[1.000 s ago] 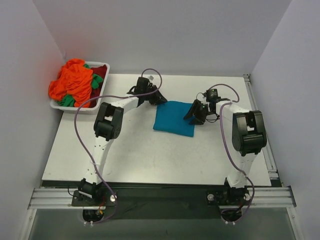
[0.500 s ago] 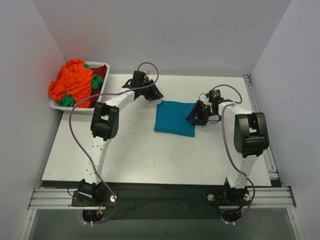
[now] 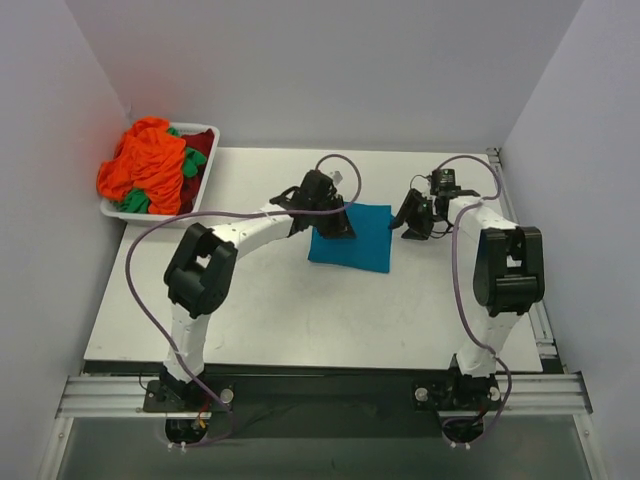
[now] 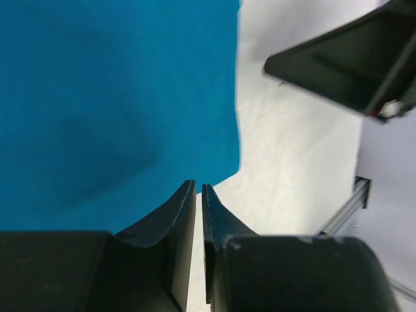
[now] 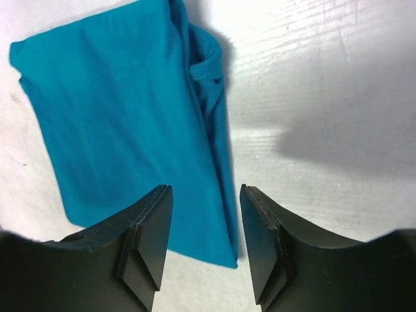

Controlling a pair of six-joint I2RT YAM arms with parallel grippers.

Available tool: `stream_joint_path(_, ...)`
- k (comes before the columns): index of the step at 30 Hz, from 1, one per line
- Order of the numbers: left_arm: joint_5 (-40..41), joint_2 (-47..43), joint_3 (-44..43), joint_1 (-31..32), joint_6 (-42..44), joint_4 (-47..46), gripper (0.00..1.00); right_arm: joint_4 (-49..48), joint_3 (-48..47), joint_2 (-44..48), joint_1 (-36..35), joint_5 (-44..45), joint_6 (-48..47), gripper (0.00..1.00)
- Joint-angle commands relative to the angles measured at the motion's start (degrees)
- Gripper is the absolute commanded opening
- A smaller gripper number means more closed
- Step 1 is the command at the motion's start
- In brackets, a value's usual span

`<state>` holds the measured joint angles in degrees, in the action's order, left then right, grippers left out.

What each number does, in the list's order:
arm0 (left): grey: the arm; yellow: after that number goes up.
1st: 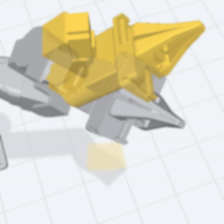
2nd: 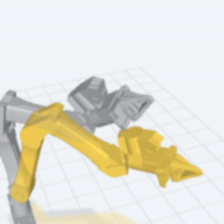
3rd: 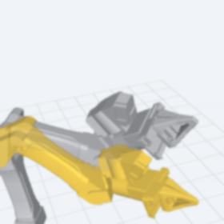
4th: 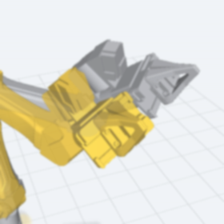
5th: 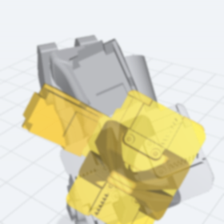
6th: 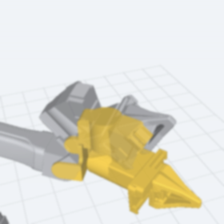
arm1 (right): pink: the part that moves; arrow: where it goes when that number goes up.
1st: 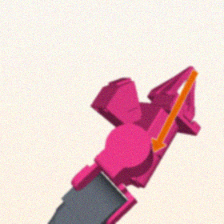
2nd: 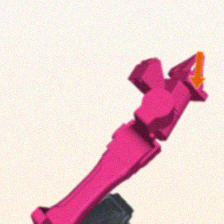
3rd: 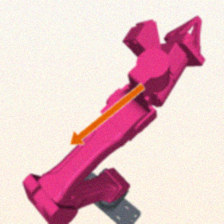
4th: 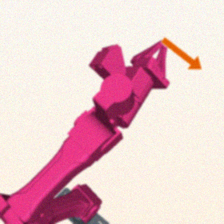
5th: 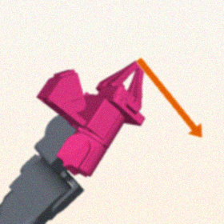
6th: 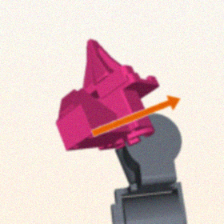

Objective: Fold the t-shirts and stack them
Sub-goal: Smooth out wrinkles on the folded tshirt, then put the neatly folded tshirt into the corner of the board with the right arm

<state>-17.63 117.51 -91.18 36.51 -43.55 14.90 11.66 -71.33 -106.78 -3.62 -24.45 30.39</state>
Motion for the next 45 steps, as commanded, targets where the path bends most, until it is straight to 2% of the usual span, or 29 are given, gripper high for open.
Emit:
stream_joint_path(1,4.35,3.76,3.36,0.75,-1.01,-0.39,0.20,2.49,-2.85,-2.81,-0.43,2.65,-2.70,0.47)
stream_joint_path(7,4.62,9.31,6.18,0.93,-2.50,-0.39,0.14,2.49,-4.52,-6.15,-2.18,4.40,-3.76,0.47)
stream_joint_path(18,5.32,7.64,5.57,0.93,-0.84,2.15,0.14,6.35,-10.06,-11.51,-7.45,13.01,-1.84,0.46)
stream_joint_path(19,5.32,7.47,5.05,0.93,-0.75,2.42,0.14,7.05,-9.97,-11.61,-7.72,14.76,-1.13,0.44)
stream_joint_path(20,5.32,7.47,4.78,0.93,-0.75,2.77,0.14,7.41,-9.88,-11.69,-7.89,15.30,-0.60,0.35)
stream_joint_path(23,4.36,6.68,3.12,1.02,-0.66,3.30,0.14,8.90,-10.23,-12.48,-8.16,17.14,1.16,0.19)
stream_joint_path(24,4.18,6.24,2.24,1.19,-0.57,3.99,0.14,9.95,-11.02,-13.09,-8.42,17.41,1.25,0.07)
stream_joint_path(25,4.44,5.98,1.36,1.28,-0.40,4.96,0.14,10.57,-11.63,-13.36,-8.77,17.85,1.42,0.01)
stream_joint_path(26,4.53,5.54,-0.30,1.28,-0.05,6.62,0.14,11.45,-12.16,-13.63,-9.56,20.47,1.51,0.00)
stream_joint_path(31,5.94,-1.84,-0.41,1.28,1.80,10.68,0.14,16.11,-12.08,-11.79,-9.31,26.99,6.32,0.00)
stream_joint_path(38,5.23,-15.28,8.55,1.19,3.29,10.15,0.15,17.43,-1.28,0.15,-5.88,34.99,16.79,0.00)
stream_joint_path(45,4.89,-25.21,14.62,1.28,4.97,11.56,0.15,30.24,5.05,6.14,1.23,44.04,28.82,0.00)
